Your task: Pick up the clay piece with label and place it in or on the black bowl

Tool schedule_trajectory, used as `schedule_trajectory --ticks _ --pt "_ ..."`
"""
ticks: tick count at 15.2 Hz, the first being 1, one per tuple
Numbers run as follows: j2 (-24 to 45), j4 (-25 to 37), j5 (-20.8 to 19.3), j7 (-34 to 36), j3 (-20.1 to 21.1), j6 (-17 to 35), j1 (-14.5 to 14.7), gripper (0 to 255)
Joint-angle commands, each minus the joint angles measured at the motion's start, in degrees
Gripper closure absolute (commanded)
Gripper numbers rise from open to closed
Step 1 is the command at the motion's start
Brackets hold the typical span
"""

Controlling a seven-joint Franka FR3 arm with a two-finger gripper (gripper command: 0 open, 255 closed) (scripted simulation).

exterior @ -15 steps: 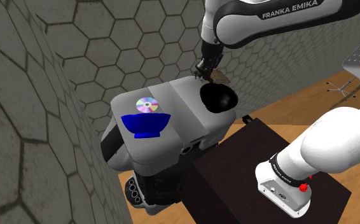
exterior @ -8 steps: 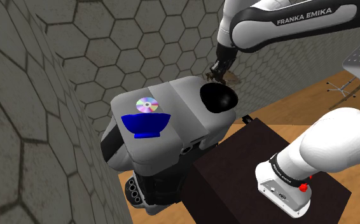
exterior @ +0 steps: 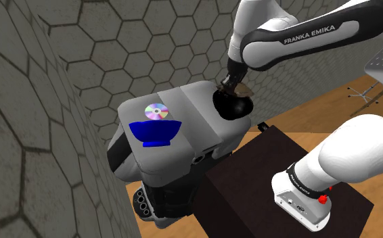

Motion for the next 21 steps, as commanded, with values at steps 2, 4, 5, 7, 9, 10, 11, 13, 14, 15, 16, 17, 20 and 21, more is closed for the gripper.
schedule_trajectory --ticks 2,4,5,7,9,10,11,13,14,15,16,17,20,21 --pt "1.6 -1.1 -0.4 0.7 0.2 2.7 -0.2 255" --pt "2.6 -1.9 -0.8 1.1 0.4 4.5 -0.3 255" --pt "3.1 -2.3 -0.9 1.3 0.4 5.4 -0.4 255" --pt "3.7 -2.7 -1.2 1.6 0.5 6.3 -0.5 255" --pt "3.7 -2.7 -1.2 1.6 0.5 6.3 -0.5 255" --pt "3.7 -2.7 -1.2 1.6 0.5 6.3 -0.5 255" --pt "3.7 -2.7 -1.2 1.6 0.5 6.3 -0.5 255" --pt "3.7 -2.7 -1.2 1.6 0.5 6.3 -0.5 255" --pt "3.7 -2.7 -1.2 1.6 0.5 6.3 -0.5 255" --pt "3.7 -2.7 -1.2 1.6 0.5 6.3 -0.5 0" --pt "3.7 -2.7 -1.2 1.6 0.5 6.3 -0.5 0" --pt "3.7 -2.7 -1.2 1.6 0.5 6.3 -0.5 0" --pt "3.7 -2.7 -1.2 1.6 0.5 6.3 -0.5 0" --pt "2.3 -1.8 -0.6 1.2 0.5 4.1 -0.2 0"
